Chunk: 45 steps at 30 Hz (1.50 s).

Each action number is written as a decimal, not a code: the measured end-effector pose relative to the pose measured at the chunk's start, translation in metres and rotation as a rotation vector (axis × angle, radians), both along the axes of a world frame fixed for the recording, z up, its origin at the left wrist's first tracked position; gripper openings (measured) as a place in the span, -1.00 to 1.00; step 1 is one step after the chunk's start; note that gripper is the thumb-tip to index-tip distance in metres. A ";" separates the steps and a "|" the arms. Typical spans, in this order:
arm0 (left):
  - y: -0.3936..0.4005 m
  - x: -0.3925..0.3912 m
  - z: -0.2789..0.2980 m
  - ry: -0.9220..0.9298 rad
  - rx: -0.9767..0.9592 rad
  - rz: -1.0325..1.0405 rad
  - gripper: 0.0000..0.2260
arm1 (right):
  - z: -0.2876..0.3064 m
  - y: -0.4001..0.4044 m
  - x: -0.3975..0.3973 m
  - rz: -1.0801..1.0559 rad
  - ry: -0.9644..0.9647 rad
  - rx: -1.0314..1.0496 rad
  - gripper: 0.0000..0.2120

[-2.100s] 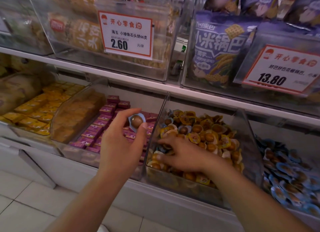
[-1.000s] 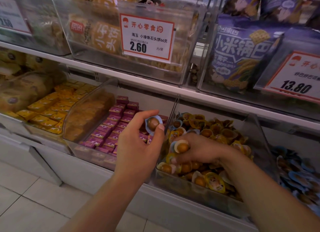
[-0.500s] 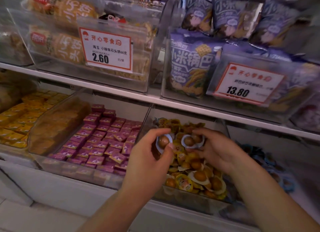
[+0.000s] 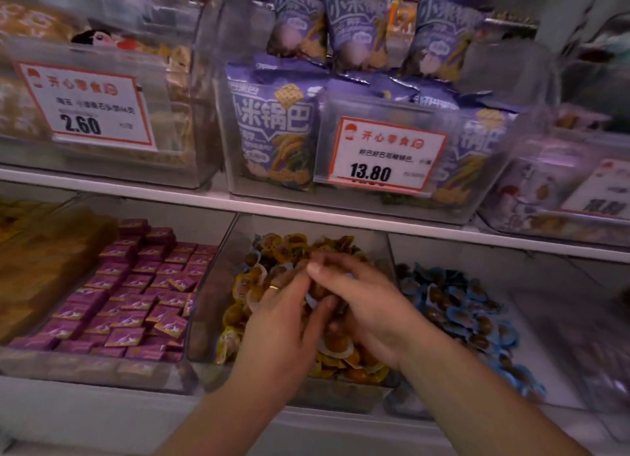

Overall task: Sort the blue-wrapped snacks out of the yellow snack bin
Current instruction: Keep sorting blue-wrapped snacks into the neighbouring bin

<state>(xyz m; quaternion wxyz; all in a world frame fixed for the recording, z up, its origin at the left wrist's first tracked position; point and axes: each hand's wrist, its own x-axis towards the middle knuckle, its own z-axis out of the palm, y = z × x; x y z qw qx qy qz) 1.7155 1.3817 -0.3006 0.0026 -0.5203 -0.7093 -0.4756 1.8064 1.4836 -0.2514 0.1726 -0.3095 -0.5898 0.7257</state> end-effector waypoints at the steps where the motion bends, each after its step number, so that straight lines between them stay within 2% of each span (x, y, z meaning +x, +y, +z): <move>1: 0.001 0.003 -0.001 -0.029 -0.011 -0.059 -0.57 | 0.001 0.002 0.002 -0.049 0.011 0.043 -0.79; 4: 0.001 0.006 -0.008 -0.099 -0.028 -0.183 -0.34 | 0.008 0.018 0.015 -0.161 0.057 0.147 -0.86; 6: -0.001 0.001 -0.013 -0.064 -0.038 -0.132 -0.37 | 0.014 0.036 0.028 -0.185 0.114 0.181 -0.69; 7: -0.003 -0.004 -0.014 -0.039 -0.048 -0.087 -0.44 | 0.015 0.046 0.035 -0.219 0.132 0.189 -0.70; 9: -0.005 -0.013 -0.015 -0.004 -0.080 -0.028 -0.55 | 0.015 0.067 0.049 -0.363 0.128 0.221 -0.87; 11: -0.008 -0.019 -0.014 -0.001 -0.130 -0.016 -0.60 | 0.011 0.086 0.065 -0.454 0.049 0.245 -0.85; 14: -0.012 -0.021 -0.012 0.014 -0.150 -0.011 -0.66 | 0.002 0.105 0.086 -0.355 -0.161 0.251 -0.81; 16: -0.015 -0.022 -0.007 0.017 -0.133 0.015 -0.68 | -0.001 0.113 0.092 -0.372 -0.257 0.296 -0.84; 18: -0.020 -0.026 0.001 0.093 -0.068 0.067 -0.74 | 0.002 0.115 0.088 -0.481 -0.202 0.363 -0.86; 21: -0.032 -0.042 0.011 0.334 0.039 0.194 -0.75 | 0.012 0.097 0.066 -0.576 0.009 0.474 -0.89; 23: -0.043 -0.057 0.014 0.327 0.034 0.281 -0.74 | 0.011 0.074 0.050 -0.462 -0.021 0.696 -0.84; 25: -0.054 -0.069 0.013 0.231 -0.009 0.352 -0.68 | 0.005 0.048 0.035 -0.201 -0.117 0.920 -0.74; 28: -0.064 -0.079 0.006 0.168 -0.101 0.388 -0.63 | -0.007 0.018 0.001 0.162 -0.203 1.100 -0.72; 31: -0.068 -0.085 0.001 0.158 -0.165 0.377 -0.66 | -0.021 0.011 -0.052 0.366 -0.349 1.231 -0.64; 34: -0.070 -0.091 -0.003 0.093 -0.186 0.370 -0.63 | -0.041 0.016 -0.103 0.481 -0.627 1.297 -0.41; 37: -0.070 -0.095 -0.005 0.054 -0.184 0.349 -0.61 | -0.051 0.019 -0.142 0.497 -0.700 1.205 -0.27; 39: -0.069 -0.095 -0.005 0.033 -0.171 0.335 -0.62 | -0.056 0.018 -0.161 0.552 -0.736 1.180 -0.28; 42: -0.068 -0.095 -0.004 0.019 -0.150 0.332 -0.65 | -0.062 0.017 -0.173 0.622 -0.794 1.301 -0.34; 45: -0.067 -0.095 -0.002 -0.001 -0.132 0.312 -0.67 | -0.065 0.020 -0.168 0.597 -0.737 1.396 -0.37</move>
